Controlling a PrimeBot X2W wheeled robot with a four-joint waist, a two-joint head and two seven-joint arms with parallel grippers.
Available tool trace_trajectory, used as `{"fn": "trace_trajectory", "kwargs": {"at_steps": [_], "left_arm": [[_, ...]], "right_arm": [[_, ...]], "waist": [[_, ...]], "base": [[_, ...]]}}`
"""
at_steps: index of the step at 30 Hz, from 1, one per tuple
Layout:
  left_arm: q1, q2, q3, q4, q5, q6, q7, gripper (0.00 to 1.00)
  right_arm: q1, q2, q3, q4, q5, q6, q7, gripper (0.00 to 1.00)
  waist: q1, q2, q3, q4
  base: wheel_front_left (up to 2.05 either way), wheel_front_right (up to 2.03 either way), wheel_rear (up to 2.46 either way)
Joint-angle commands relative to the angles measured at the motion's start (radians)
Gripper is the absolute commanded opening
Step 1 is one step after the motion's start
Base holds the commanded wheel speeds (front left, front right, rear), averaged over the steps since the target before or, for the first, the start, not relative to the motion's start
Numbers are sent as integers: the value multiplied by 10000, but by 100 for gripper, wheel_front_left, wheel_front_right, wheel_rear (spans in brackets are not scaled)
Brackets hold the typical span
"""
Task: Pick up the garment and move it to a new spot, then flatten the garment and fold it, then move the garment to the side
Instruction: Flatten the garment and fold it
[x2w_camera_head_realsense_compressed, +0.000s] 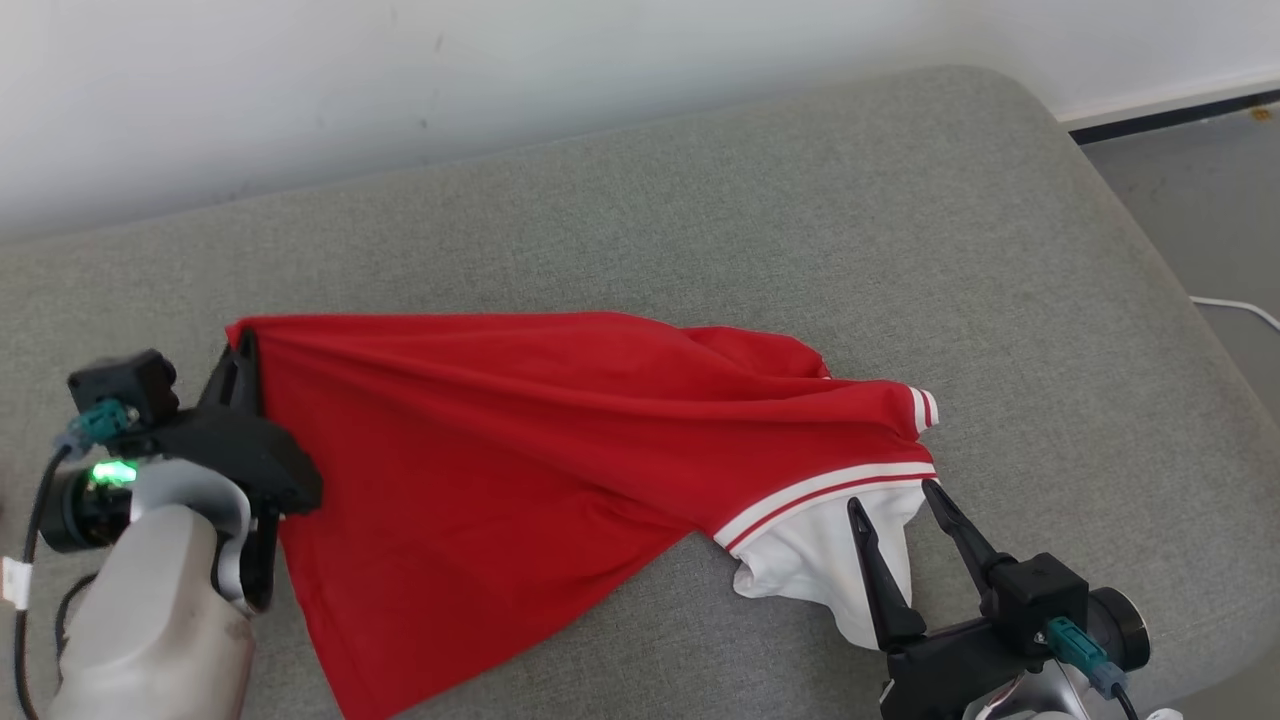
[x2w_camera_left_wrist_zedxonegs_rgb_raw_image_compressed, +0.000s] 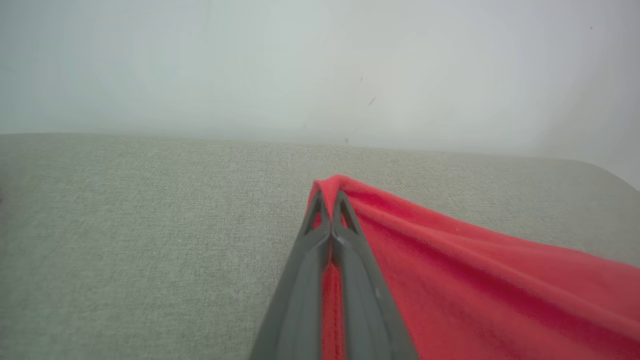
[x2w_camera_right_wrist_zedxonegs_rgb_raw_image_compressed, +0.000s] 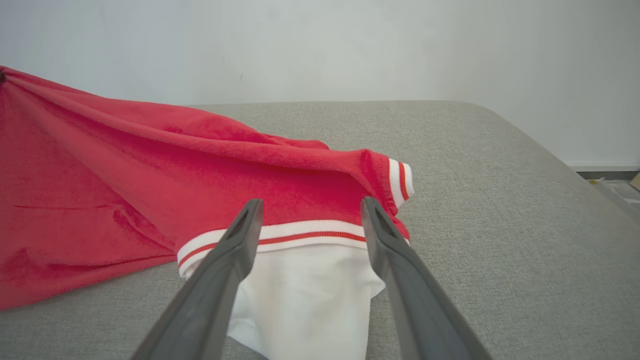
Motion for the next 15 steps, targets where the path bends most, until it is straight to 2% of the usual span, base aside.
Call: {"fn": "trace_trajectory", "kwargs": {"at_steps": [1,7,8,9,10,15], "left_arm": [[-216,82,-7,56,50,14,-102,0],[-623,53,-46,381,58,-44,-164,0],[-602,-5,-64,508,16,-67,-95,38],[-565,-43,-108,603,26,-104,-122,82],[-498,-72,-152,701,45,-139,-134,100],[-27,-350,-304,1201,-81,-235,21,100]], "right_arm": [[-104,4,-18,-33,-45,-22,-10,100],[-61,5,-40,17,-36,-22,3,100],[-59,4,-22,32,2,-22,3,100],[-60,4,-5,45,39,-22,3,100],[-61,4,22,64,68,-22,1,100],[19,4,18,147,160,-22,-28,100]], "waist": [[-2,-1,103,-42],[-2,-1,106,59],[-2,-1,77,89],[-2,-1,52,130],[-2,-1,15,167],[-2,-1,-233,462]], "base": [[0,0,0],[0,0,0],[0,0,0],[0,0,0],[0,0,0],[0,0,0]]}}
